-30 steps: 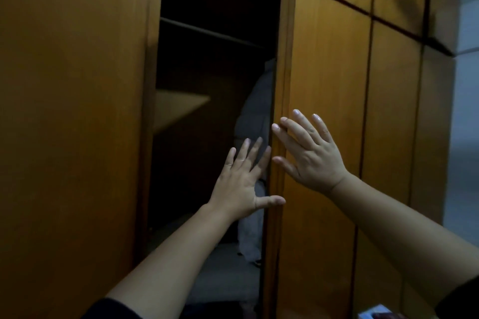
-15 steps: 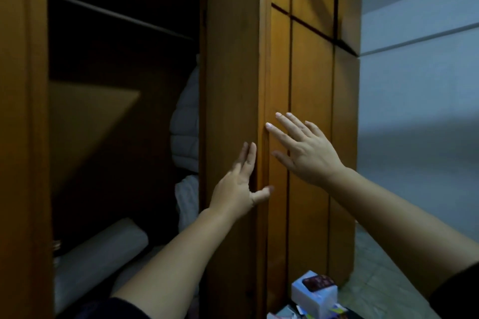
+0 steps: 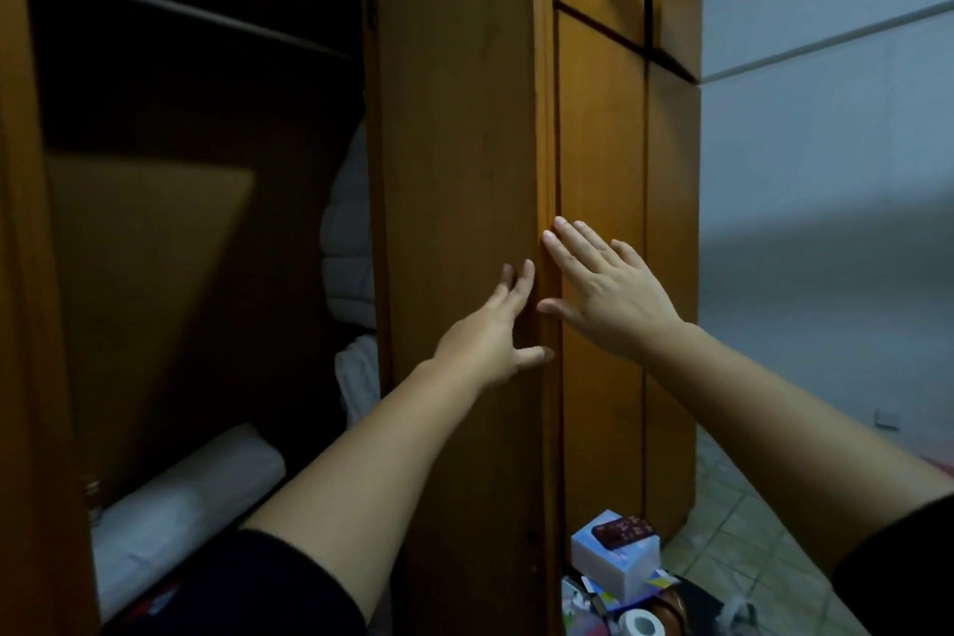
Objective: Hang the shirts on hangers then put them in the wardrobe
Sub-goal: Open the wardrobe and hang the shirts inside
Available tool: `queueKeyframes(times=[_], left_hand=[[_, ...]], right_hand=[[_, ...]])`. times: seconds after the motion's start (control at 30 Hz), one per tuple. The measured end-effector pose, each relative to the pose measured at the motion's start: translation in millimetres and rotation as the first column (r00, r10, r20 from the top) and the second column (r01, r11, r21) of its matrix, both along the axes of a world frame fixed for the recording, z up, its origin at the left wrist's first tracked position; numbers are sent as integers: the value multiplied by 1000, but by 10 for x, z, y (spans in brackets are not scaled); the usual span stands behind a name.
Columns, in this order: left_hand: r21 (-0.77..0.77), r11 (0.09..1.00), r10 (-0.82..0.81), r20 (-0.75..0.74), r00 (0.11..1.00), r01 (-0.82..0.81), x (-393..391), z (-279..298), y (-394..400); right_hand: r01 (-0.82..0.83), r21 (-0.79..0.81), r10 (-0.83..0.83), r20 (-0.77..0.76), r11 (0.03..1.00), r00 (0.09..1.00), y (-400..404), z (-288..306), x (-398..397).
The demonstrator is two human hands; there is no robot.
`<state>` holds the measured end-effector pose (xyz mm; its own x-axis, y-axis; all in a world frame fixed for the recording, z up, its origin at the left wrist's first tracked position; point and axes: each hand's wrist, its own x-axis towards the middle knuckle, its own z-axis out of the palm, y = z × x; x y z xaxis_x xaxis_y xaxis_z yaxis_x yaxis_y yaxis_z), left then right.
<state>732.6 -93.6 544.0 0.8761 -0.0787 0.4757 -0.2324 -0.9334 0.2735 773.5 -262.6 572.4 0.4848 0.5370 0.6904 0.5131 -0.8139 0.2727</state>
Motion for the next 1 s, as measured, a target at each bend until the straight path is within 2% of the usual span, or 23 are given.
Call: queueKeyframes(times=[0.2, 0.47, 0.73, 0.87, 1.0], left_hand=[[110, 993, 53, -71, 996, -45, 152, 16, -198], [163, 984, 89, -94, 992, -72, 463, -36, -349], [155, 987, 45, -10, 999, -43, 744, -121, -432], [139, 990, 27, 67, 997, -37, 782, -241, -390], [115, 993, -1, 68, 998, -7, 717, -272, -297]], right_hand=[[85, 16, -84, -71, 996, 994, -124, -27, 148], [131, 8, -129, -81, 991, 988, -270, -31, 362], [144, 39, -140, -83, 989, 987, -389, -72, 616], [96, 72, -91, -64, 993, 994, -381, -116, 620], [56, 100, -54, -29, 993, 998, -313, -186, 513]])
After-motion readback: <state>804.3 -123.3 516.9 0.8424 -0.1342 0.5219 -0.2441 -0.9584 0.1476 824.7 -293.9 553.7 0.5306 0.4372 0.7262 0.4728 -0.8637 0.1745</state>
